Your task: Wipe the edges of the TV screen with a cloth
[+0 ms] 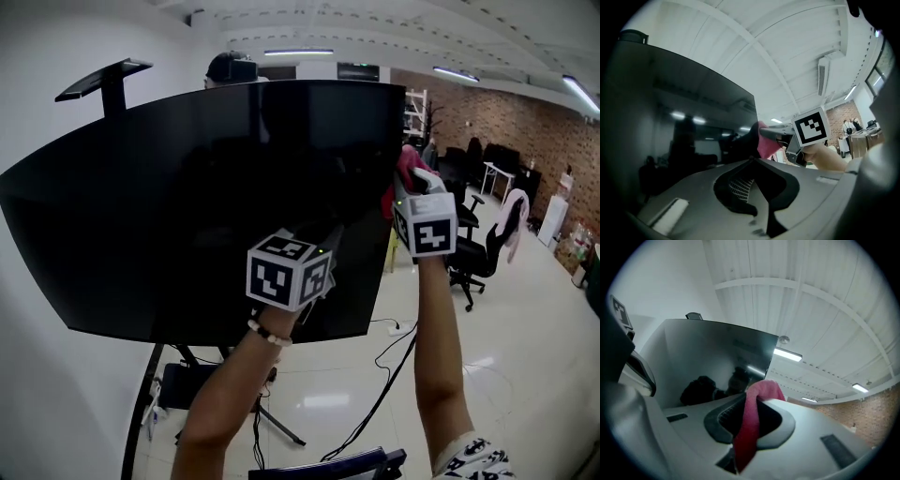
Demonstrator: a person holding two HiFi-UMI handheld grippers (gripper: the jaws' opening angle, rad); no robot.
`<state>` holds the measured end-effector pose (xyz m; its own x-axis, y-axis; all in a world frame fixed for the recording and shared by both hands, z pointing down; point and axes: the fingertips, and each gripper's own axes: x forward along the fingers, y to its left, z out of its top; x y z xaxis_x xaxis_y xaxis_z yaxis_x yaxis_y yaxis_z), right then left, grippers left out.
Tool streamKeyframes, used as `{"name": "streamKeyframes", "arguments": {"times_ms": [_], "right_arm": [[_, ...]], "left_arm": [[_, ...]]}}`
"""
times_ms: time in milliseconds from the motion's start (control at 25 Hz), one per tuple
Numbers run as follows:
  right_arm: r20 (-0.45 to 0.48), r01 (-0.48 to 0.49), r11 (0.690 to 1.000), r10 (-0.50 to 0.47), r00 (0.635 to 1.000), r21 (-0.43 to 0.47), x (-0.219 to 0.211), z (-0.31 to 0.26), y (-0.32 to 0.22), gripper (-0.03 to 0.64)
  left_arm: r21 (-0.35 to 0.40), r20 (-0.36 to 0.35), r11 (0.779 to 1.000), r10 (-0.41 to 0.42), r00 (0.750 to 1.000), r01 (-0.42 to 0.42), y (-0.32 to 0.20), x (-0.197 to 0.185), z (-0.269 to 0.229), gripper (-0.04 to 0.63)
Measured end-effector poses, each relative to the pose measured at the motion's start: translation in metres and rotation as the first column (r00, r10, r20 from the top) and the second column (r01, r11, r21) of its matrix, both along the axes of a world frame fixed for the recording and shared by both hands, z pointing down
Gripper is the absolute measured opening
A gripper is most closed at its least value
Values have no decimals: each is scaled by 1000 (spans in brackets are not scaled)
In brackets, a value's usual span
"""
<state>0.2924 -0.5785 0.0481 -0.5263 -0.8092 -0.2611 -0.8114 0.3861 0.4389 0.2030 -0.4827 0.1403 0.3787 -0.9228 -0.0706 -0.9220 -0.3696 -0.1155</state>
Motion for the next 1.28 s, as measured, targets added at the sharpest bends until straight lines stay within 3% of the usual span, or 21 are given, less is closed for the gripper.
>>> {"name": "streamKeyframes", "arguments": {"times_ms": [200,360,720,1040,1280], "right_arm": [[9,10,999,-10,1000,38,14,-52,-7,55],[-26,8,997,-6,1000,80,2,-108,0,57],[-262,-38,995,61,963,90,-8,-164,2,57],[-477,10,990,60,877,144,-86,-157,48,57],[-493,38,995,12,870,90,-146,-158,75,57]], "left_arm": [[37,47,999,-14,999,12,-4,13,-42,-6],[32,63,999,-33,997,31,-10,2,-64,-6],[7,1,1000,-17,1000,17,-4,-19,-49,-6],[42,3,997,-69,998,69,26,-59,-66,-6],[51,18,989,-141,990,140,73,-136,-74,-6]]}}
